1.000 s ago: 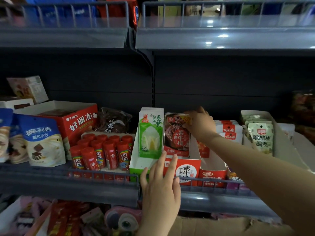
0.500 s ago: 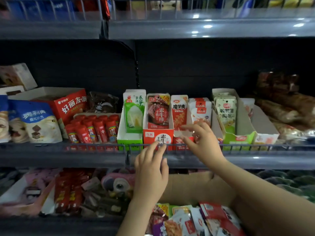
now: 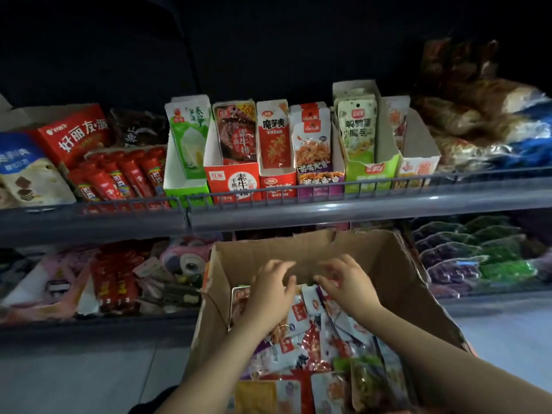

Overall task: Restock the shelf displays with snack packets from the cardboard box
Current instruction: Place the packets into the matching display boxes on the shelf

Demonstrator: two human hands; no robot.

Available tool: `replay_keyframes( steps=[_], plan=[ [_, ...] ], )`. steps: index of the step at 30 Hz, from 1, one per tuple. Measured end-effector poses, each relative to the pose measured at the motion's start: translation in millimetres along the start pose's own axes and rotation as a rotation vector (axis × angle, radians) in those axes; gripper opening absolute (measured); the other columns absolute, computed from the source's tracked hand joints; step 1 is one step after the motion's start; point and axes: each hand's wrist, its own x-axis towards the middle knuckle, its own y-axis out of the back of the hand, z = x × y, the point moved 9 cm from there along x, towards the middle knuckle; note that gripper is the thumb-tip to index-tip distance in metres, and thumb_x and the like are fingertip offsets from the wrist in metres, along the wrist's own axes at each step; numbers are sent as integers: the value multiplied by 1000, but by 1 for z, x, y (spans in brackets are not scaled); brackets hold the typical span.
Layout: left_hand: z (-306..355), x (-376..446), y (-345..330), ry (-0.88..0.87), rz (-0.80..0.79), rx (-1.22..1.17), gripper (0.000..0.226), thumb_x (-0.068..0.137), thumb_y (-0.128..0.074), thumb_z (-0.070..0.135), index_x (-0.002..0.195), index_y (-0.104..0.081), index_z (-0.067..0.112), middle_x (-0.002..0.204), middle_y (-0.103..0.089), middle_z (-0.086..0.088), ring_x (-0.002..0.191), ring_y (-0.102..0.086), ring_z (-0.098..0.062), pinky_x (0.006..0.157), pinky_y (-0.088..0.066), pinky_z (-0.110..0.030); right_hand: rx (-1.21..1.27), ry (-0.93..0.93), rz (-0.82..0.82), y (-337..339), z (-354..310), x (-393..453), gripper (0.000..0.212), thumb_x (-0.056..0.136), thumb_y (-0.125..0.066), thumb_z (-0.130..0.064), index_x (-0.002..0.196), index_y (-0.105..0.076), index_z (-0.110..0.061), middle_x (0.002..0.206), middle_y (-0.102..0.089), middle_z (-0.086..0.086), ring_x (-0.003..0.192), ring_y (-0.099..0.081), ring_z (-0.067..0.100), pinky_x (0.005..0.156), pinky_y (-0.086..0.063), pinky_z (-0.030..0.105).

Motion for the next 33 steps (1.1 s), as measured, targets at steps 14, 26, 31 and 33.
replay_keyframes(
  steps=[14,26,31,33],
  plan=[
    [-103,-19,-71,371,-362,247,56,94,-52,36,145,-33,21,152,-31,-2,139,-27,-22,112,-24,-33,-15,-159,-620,-106,66,-18,38,90,-60,-34,126,-59,-19,128,-61,-1,112,-58,15,96,-45,26],
    [-122,-11,-68,462,-209,93,56,66,-83,32,116,-61,16,120,-56,-5,110,-51,-22,88,-42,-27,41,-263,-642,-122,77,-16,39,88,-63,-36,123,-62,-17,125,-62,0,113,-57,16,97,-44,26],
    [-111,-11,-49,517,-120,-95,24,79,-76,22,98,-67,11,102,-67,-3,87,-59,-16,69,-42,-24,190,-371,-605,-113,74,-16,41,88,-63,-35,123,-59,-14,126,-59,3,114,-55,18,99,-44,28],
    [-104,-12,-42,540,-98,-218,16,79,-75,17,91,-66,11,94,-63,-1,83,-54,-14,63,-39,-21,305,-434,-555,-106,70,-15,40,88,-64,-35,118,-59,-9,114,-62,6,103,-58,18,86,-46,25]
  ],
)
